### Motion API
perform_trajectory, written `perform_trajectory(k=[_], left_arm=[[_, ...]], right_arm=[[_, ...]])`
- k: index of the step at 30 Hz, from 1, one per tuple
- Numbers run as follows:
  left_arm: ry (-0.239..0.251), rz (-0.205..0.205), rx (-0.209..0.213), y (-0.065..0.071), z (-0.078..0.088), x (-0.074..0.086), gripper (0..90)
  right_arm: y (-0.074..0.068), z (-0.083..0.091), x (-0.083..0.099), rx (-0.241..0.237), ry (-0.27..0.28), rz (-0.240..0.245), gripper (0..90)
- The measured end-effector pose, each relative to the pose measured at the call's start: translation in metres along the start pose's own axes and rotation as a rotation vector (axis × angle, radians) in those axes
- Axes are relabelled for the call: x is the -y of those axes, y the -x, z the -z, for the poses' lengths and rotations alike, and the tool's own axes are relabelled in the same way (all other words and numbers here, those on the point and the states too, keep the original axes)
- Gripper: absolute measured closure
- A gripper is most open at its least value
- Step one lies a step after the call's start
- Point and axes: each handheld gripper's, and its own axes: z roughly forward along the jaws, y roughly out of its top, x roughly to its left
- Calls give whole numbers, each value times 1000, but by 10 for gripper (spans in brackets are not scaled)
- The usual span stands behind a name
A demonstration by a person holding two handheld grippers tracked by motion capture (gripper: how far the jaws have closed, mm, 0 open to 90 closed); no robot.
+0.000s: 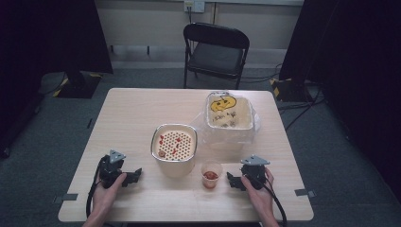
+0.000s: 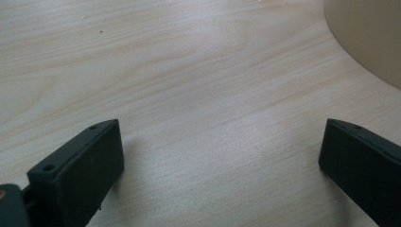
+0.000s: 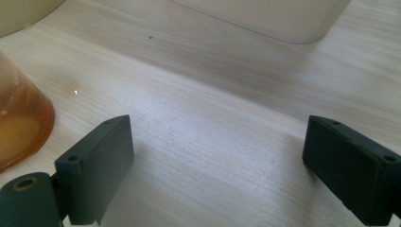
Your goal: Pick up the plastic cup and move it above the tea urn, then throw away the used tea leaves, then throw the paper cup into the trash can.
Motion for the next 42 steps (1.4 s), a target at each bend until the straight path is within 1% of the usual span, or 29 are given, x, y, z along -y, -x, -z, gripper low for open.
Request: perform_trajectory(k=[1,3,6,8,9,10,11,12,13,14,17,19,21,23,24,25,27,28,30,31,32,34,35,37,38,39,42], left_arm=[[0,1,0,0,0,0,2],[0,-1,0,0,0,0,2],[0,-1,0,0,0,0,2],[0,0,1,0,0,0,2],[0,1,1,0,0,0,2],[0,0,0,0,0,0,2],[0,1,1,0,0,0,2],[0,0,1,0,0,0,2],[0,0,0,0,0,0,2],[0,1,1,0,0,0,2],[0,-2,0,0,0,0,2],[0,0,0,0,0,0,2],[0,-1,-4,0,0,0,2],[-1,-3,-1,0,0,0,2],[-1,-3,-4,0,0,0,1],[-1,-3,-1,0,0,0,1],[-1,-2,-1,0,0,0,2],[-1,-2,-3,0,0,0,2],[0,-3,-2,0,0,0,2],[0,-2,-3,0,0,0,1],[0,-2,-4,0,0,0,2],[0,1,0,0,0,0,2],[-1,-3,-1,0,0,0,2],[-1,-2,-1,0,0,0,2],[0,-2,-1,0,0,0,2],[0,-2,-4,0,0,0,2],[-1,-3,-2,0,0,0,2]], right_arm=[[-1,0,0,10,-2,-12,90],[-3,1,1,22,-1,-20,91],[-3,1,1,24,-2,-24,90],[-3,1,0,22,-3,-17,100],[-3,1,0,16,-4,-24,126],[-3,3,-2,-1,-8,-25,139],[-3,3,-2,-1,-8,-25,139],[-3,5,-3,-30,-5,-25,140],[-3,5,-3,-30,-5,-25,140],[-4,6,-3,-44,-7,-18,140],[-7,9,-3,-58,-21,3,150],[-10,14,-2,-97,-29,6,155],[-10,15,-2,-105,-29,12,157],[-12,18,0,-134,-33,-1,159],[-14,22,0,-151,-29,5,161],[-14,22,0,-151,-29,5,161],[-16,26,1,-180,-21,2,164],[-17,28,1,-193,-20,9,167],[-22,31,2,-221,-26,10,168],[-23,31,2,-233,-25,20,170],[-29,32,2,-258,-25,40,176],[-34,31,1,-297,-28,43,187],[-34,31,1,-297,-28,43,187],[-39,29,-2,-321,-16,48,188],[-39,29,-2,-321,-16,48,188],[-42,29,-4,-338,-4,42,188],[-45,28,-7,-343,8,44,186]])
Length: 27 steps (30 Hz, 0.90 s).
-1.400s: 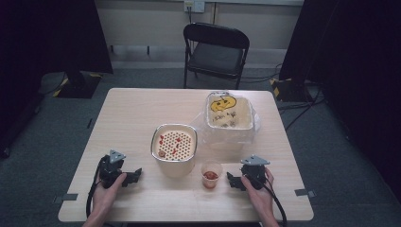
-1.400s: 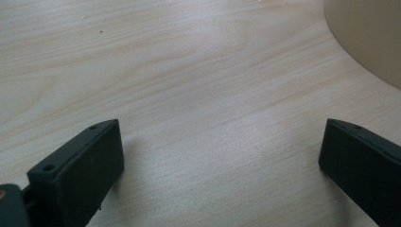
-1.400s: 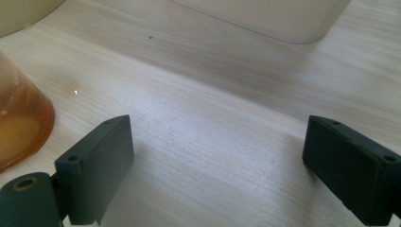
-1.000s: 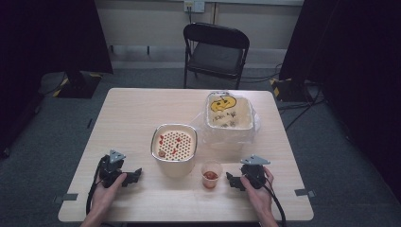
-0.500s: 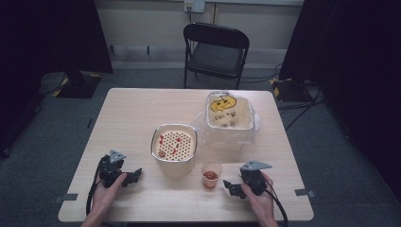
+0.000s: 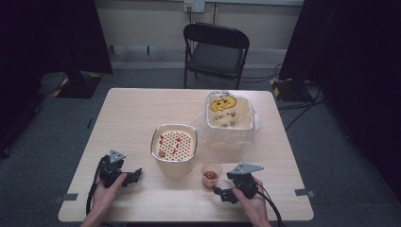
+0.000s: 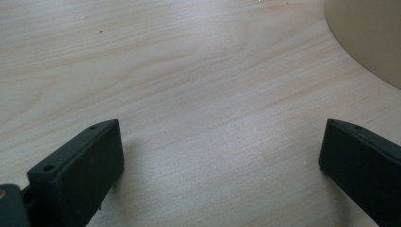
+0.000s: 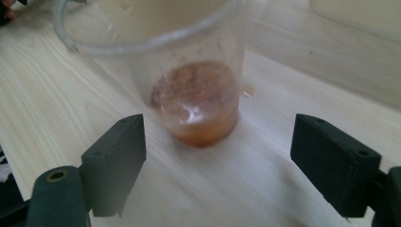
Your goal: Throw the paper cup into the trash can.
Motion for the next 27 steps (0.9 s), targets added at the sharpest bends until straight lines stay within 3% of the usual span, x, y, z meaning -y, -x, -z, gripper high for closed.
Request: perform_trajectory(k=[6,10,12,15,23,27], left_arm=[[1,0,-2,0,0,0,2],[0,0,1,0,0,0,2],[0,0,-2,0,0,0,2],[1,2,-2,0,0,0,1],[0,0,1,0,0,0,2],[0,0,1,0,0,0,1]], right_arm=[[-2,-10,-9,-25,15,5,201],[-4,-13,-14,-15,25,22,214],[-4,-16,-19,-40,52,12,234],[-9,-21,-26,-30,78,19,261],[-11,-32,-32,-17,78,38,239],[-10,-38,-35,-27,77,53,291]])
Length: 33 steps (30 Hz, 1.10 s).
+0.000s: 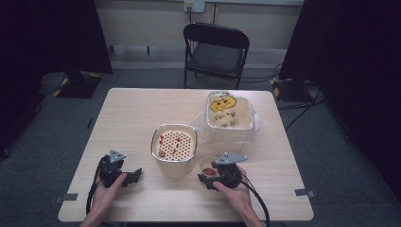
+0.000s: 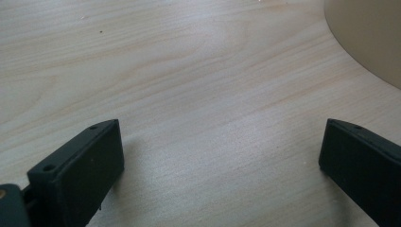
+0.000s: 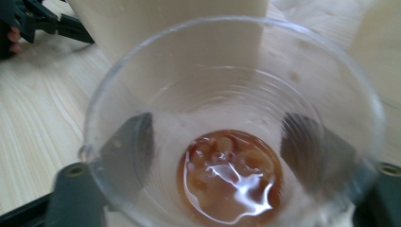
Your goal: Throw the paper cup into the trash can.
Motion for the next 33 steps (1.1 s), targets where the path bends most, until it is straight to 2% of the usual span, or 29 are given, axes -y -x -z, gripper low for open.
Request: perform_trajectory(k=[3,11,19,24,28,33], left_arm=[[0,1,0,0,0,0,2],[0,2,2,0,0,0,1],[-1,1,1,0,0,0,0],[-2,1,1,0,0,0,0],[-1,1,1,0,0,0,0],[-1,1,1,0,0,0,0]], right_arm=[[-1,-3,-2,7,7,6,351],[4,5,-3,5,13,-6,379],[5,21,-11,3,36,-10,383],[4,37,-23,8,60,-6,384],[5,45,-30,-18,87,-34,385],[4,55,-42,-23,107,-21,391]])
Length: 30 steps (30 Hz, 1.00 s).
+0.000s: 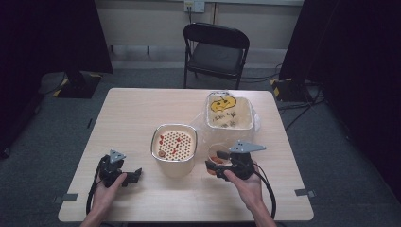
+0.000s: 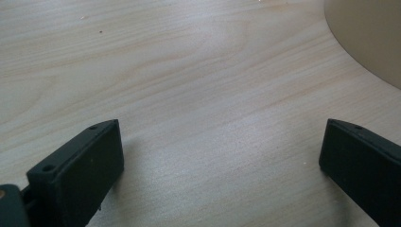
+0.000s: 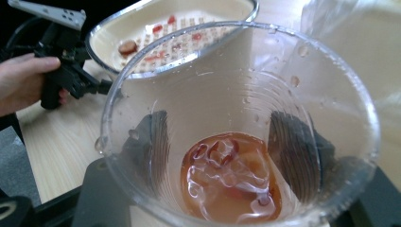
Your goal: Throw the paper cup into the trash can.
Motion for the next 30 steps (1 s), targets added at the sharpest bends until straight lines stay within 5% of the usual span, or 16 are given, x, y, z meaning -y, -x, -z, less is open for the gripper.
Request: perform_trajectory(k=[17,30], left_arm=[[1,0,-4,0,0,0,0],[1,0,-5,0,0,0,0]], right_arm=[[-14,10,-68,-23,106,32,398],[-11,-20,-108,-22,205,74,405]])
